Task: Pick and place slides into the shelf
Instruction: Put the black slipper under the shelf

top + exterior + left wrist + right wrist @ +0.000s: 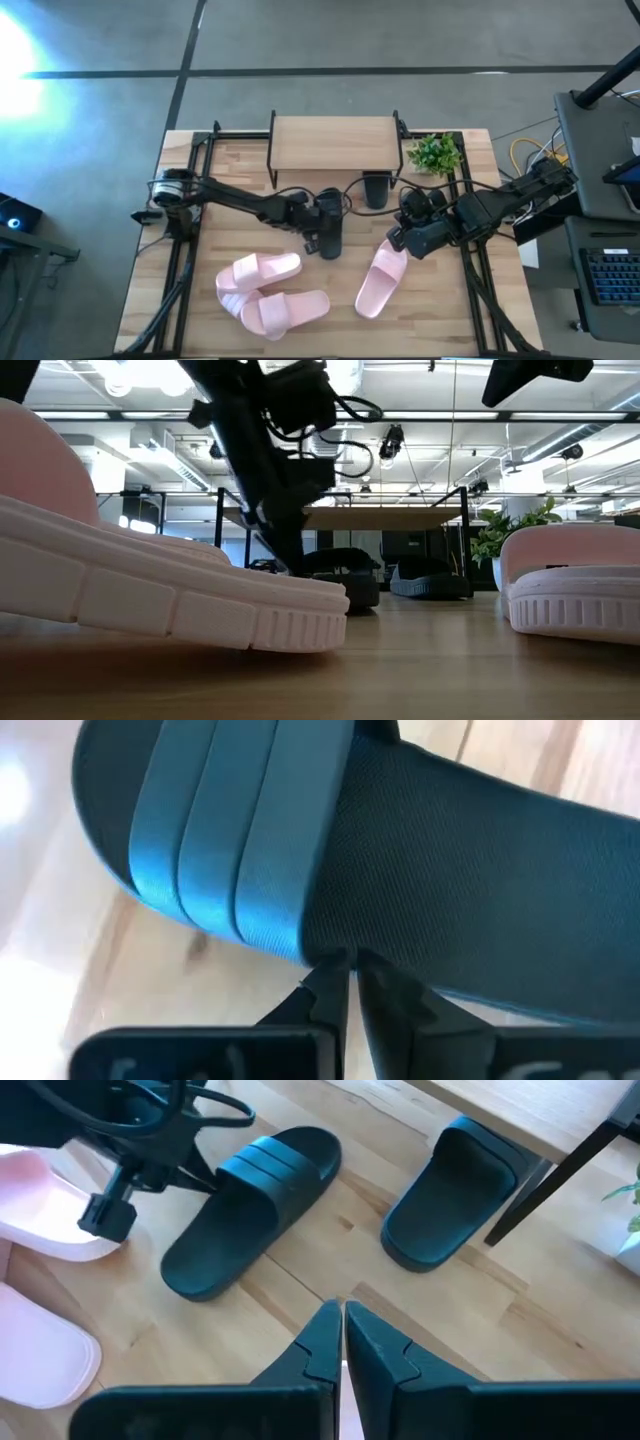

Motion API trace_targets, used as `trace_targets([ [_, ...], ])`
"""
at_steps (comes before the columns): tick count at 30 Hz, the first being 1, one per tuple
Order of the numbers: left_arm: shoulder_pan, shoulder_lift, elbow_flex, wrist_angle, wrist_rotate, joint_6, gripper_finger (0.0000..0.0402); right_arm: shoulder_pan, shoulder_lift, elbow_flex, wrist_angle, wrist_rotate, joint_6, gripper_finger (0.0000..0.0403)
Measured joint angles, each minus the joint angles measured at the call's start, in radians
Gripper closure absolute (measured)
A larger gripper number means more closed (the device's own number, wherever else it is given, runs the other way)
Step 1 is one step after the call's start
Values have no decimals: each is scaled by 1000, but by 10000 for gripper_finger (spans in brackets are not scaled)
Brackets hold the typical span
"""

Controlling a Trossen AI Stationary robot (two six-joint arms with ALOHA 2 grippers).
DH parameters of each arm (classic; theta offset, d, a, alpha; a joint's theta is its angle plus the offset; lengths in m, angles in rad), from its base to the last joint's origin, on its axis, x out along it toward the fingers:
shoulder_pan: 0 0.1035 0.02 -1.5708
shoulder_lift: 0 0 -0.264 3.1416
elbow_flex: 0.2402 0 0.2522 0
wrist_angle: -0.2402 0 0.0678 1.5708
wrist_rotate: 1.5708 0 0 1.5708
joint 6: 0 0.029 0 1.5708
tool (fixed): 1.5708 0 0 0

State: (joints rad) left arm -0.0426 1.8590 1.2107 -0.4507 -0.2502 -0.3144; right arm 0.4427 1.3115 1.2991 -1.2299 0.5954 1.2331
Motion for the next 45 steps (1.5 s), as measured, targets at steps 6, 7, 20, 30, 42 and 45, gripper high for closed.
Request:
trace_targets([
  [6,28,44,49,93,7,65,389,0,0,-2,-10,0,4,392],
  [7,34,55,57,96,7,70,389,0,0,-2,-11,1,5,392],
  [20,3,-25,80,80,16,59,389,0,1,-2,-24,-26,42,392],
  [30,-163,-250,-166,-28,113,-151,389,45,97,-114,380,-264,-55,392],
  [42,-297,-529,-462,134,44,-494,389,-63,429,-102,799,-420,-108,392],
  [45,-308,-598,-504,135,32,-493,389,-84,499,-56,803,-419,-108,392],
])
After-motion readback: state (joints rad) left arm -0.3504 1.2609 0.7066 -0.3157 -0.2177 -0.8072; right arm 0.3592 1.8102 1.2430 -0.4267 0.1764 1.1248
